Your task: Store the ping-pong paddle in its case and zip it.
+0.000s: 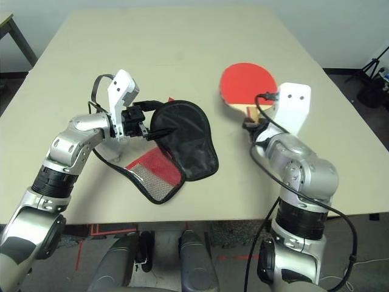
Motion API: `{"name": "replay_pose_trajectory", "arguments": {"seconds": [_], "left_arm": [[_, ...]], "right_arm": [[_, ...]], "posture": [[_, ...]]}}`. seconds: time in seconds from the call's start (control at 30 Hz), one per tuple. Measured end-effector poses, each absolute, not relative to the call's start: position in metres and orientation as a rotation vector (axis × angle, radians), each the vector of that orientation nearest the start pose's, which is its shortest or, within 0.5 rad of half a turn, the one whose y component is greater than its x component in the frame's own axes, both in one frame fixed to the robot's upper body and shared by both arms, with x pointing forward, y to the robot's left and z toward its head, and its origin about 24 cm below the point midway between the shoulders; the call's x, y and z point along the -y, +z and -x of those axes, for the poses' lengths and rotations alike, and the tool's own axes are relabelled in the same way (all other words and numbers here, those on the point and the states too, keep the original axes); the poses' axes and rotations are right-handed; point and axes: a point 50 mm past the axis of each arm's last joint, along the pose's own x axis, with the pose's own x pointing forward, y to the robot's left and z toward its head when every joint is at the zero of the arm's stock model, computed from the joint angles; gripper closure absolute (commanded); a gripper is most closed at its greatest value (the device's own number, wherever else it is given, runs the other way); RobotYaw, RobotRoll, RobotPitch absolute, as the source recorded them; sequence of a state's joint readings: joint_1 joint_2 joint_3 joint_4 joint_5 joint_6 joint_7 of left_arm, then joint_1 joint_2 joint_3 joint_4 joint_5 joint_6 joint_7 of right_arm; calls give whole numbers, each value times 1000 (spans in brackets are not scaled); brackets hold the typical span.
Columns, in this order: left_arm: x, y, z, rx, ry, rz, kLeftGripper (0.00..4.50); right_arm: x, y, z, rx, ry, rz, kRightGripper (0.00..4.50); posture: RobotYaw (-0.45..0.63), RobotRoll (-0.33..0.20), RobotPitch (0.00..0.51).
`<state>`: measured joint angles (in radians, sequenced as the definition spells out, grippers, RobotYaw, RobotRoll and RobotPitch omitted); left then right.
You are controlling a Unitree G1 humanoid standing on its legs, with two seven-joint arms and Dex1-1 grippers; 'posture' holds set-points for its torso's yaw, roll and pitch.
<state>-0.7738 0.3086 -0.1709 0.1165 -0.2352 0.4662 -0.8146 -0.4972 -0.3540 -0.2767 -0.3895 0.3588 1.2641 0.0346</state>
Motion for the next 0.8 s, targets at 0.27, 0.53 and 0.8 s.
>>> {"name": "replay_pose_trajectory", "arguments": {"seconds": [0.27,0.53,0.8], "left_arm": [[-86,194,-336,49,-1064,-259,0],[-85,194,-336,50,-1066,-255,0],[-82,194,-336,53,-1072,-249,0]], "right_arm": [[158,162,-276,-382,199,-19,3340],[149,153,-267,-434,238,18,3340],[147,142,-270,-463,271,61,3340]], "posture": [[-131,0,179],[-139,0,185],[-135,0,190]]}}
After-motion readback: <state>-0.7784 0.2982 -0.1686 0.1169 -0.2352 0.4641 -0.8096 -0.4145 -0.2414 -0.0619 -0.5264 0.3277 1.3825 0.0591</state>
